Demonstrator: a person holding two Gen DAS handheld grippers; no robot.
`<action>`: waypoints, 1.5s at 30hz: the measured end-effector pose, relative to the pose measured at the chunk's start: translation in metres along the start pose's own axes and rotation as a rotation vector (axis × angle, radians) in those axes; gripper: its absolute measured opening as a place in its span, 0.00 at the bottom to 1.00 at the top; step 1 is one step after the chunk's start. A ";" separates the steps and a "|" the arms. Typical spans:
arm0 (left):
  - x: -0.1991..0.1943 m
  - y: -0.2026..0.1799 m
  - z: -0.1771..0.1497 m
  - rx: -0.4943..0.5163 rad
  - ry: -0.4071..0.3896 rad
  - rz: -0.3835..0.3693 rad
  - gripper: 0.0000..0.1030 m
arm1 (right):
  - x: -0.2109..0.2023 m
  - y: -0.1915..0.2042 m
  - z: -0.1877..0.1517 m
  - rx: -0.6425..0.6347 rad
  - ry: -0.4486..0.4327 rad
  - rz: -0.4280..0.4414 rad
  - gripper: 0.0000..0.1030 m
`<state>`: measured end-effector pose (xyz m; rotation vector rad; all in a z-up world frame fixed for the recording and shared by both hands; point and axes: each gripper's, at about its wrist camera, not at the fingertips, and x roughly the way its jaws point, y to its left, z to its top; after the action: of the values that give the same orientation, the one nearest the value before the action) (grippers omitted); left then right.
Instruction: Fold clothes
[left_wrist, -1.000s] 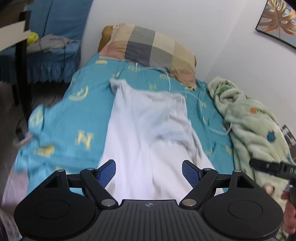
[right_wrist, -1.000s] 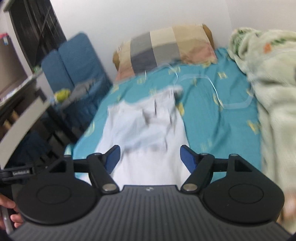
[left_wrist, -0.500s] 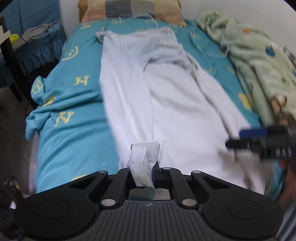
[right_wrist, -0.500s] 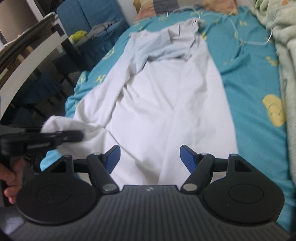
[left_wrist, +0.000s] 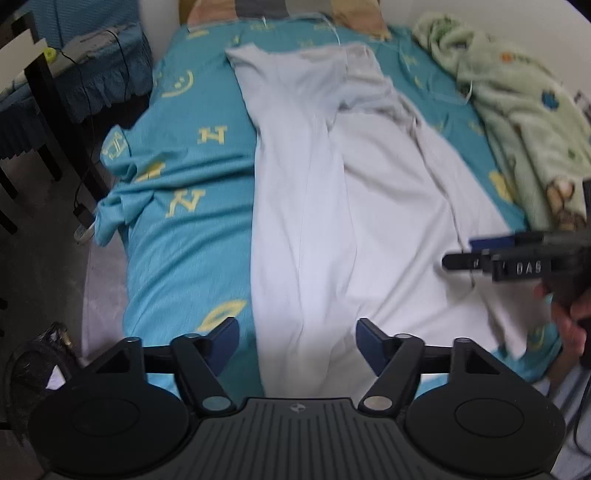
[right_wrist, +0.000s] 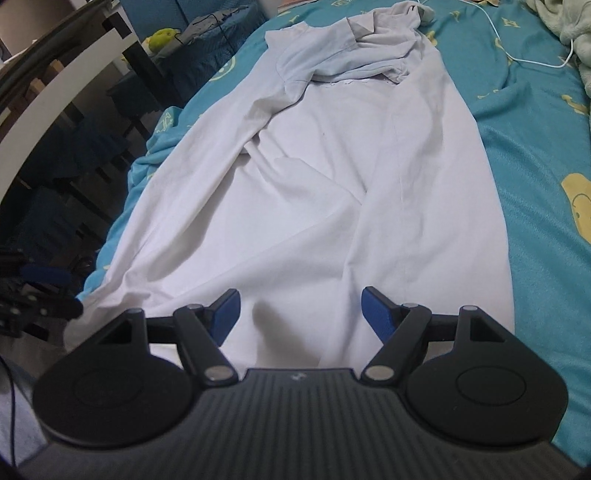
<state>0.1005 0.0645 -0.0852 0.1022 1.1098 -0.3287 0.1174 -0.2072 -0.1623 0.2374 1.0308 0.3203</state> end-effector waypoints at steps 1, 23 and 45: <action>0.002 0.000 0.003 -0.017 -0.020 -0.001 0.73 | -0.001 -0.001 0.002 0.009 -0.002 0.007 0.73; -0.009 -0.081 0.011 0.322 0.088 0.032 0.04 | -0.021 -0.029 0.014 0.144 -0.078 0.003 0.71; 0.044 -0.050 -0.010 -0.163 -0.108 -0.249 0.86 | -0.045 -0.106 0.000 0.350 -0.058 -0.067 0.72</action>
<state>0.0942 0.0104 -0.1250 -0.1975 1.0387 -0.4587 0.1119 -0.3221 -0.1626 0.5230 1.0314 0.0697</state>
